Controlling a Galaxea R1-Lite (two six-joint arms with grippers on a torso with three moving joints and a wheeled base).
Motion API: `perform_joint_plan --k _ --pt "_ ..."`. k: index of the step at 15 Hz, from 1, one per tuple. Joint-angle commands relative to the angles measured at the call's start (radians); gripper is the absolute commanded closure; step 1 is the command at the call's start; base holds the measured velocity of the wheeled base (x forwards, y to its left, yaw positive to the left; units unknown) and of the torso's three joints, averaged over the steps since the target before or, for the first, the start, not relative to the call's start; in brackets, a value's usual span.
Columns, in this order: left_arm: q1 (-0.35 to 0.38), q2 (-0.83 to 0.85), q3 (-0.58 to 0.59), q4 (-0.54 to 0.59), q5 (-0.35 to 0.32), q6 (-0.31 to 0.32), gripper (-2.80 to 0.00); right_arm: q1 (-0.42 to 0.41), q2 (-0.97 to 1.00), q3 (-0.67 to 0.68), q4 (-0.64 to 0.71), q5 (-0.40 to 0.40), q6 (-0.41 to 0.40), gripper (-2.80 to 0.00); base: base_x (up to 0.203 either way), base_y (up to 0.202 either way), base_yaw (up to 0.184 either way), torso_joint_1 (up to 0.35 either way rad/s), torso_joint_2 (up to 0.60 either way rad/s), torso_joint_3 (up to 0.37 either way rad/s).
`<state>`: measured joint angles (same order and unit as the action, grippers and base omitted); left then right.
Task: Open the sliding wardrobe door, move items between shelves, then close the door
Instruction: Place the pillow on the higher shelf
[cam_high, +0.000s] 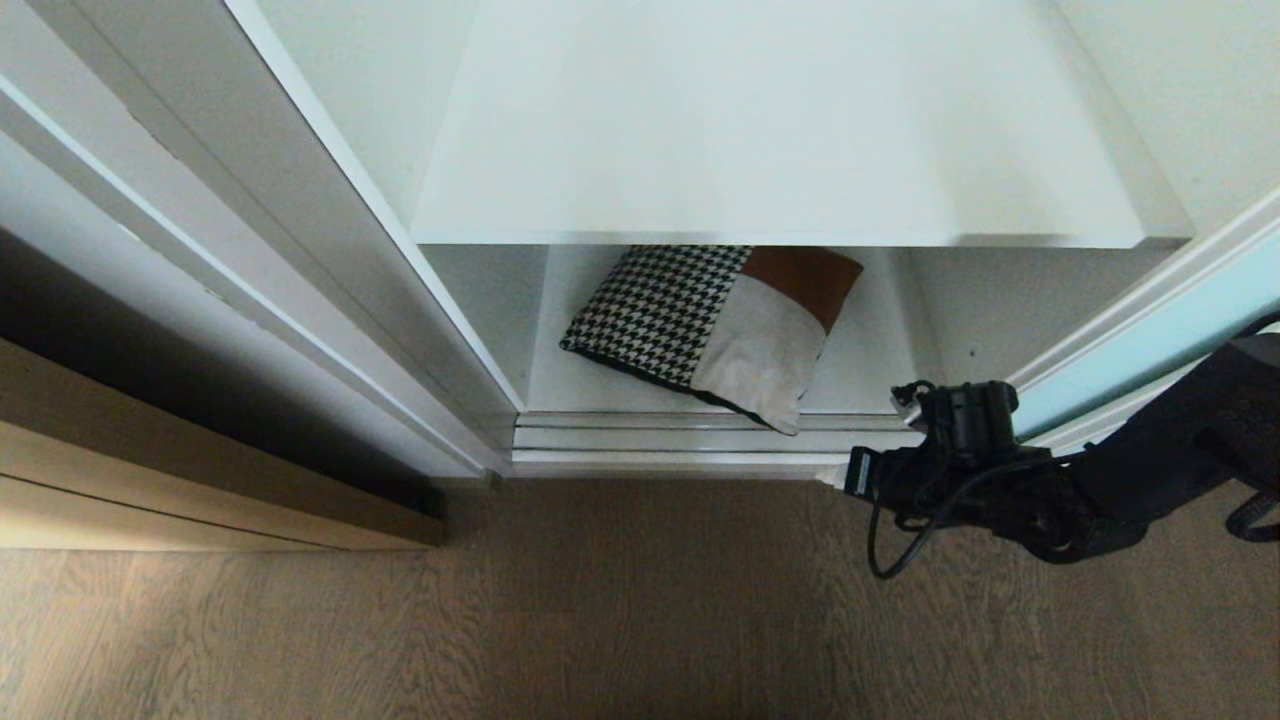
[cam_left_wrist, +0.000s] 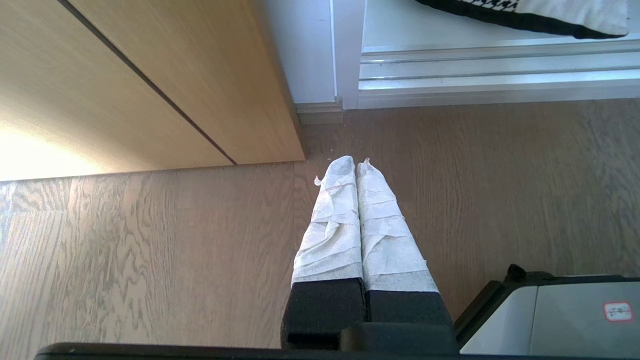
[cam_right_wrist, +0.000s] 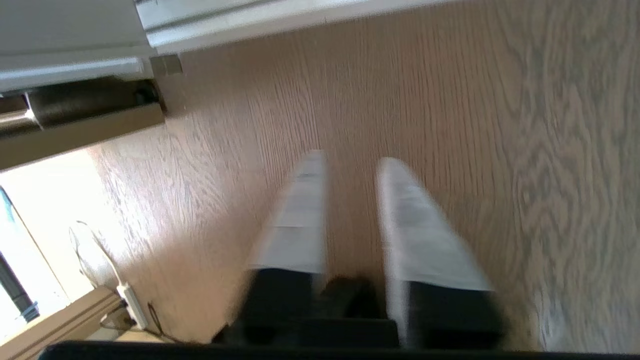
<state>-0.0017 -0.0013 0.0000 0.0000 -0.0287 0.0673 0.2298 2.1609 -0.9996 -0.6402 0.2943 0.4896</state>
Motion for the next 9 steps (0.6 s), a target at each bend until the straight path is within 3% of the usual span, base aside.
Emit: perform_joint_plan --k 1,5,9 --pt "0.0 0.001 0.002 0.0 0.0 0.0 0.0 0.002 0.033 -0.034 -0.009 0.003 0.003 -2.8 0.0 0.0 0.0 0.0 0.0 0.0" --pt "0.0 0.001 0.002 0.0 0.0 0.0 0.0 0.008 0.02 -0.074 -0.012 0.026 0.003 -2.8 0.0 0.0 0.0 0.0 0.0 0.0" --pt "0.0 0.001 0.002 0.0 0.0 0.0 0.0 0.037 0.079 -0.164 -0.002 0.103 0.012 -2.8 0.0 0.0 0.0 0.0 0.0 0.0"
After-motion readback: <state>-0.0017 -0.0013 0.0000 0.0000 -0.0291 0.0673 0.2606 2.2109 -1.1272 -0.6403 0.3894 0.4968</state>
